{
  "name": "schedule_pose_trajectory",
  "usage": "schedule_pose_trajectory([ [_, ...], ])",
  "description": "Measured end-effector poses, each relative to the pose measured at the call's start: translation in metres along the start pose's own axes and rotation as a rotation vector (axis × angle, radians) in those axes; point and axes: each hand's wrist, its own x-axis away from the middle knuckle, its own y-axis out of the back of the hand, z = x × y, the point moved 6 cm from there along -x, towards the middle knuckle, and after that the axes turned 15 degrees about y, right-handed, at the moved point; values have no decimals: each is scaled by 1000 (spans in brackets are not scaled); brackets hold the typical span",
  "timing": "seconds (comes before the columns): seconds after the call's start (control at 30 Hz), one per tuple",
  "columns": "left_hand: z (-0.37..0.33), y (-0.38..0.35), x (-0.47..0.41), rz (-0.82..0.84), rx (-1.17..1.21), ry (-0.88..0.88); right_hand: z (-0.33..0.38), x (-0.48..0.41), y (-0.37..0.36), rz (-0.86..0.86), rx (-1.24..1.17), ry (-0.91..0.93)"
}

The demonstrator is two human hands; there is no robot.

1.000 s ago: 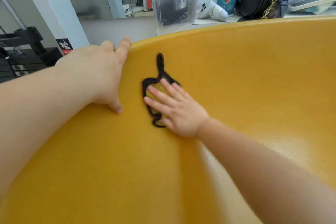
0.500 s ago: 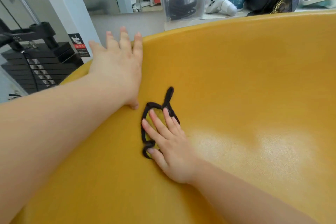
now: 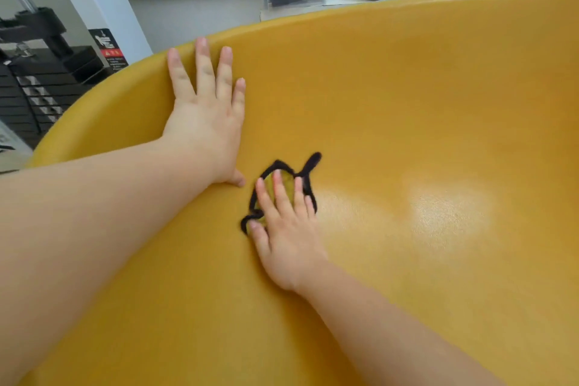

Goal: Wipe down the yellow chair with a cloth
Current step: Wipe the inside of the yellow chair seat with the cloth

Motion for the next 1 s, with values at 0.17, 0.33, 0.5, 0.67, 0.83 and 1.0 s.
schedule_pose_trajectory([
  [0.17, -13, -5, 13, 50, -23, -88, -97, 96, 36, 355, 244, 291],
  [0.33, -40, -13, 51, 229, -18, -216, -217, 111, 115, 34, 333, -490],
  [0.5, -88, -16, 91, 411, 47, -385, -119, 85, 42, 170, 282, -260],
  [0.67, -139, 5, 109, 425, 206, -548, -74, 178, 43, 617, 169, 385],
  [0.83, -174, 8, 110, 531, 235, -529, -238, 193, 150, 447, 540, -251],
  [1.0, -204, 3, 112, 641, 98, -533, -264, 166, 153, 137, 522, -688],
])
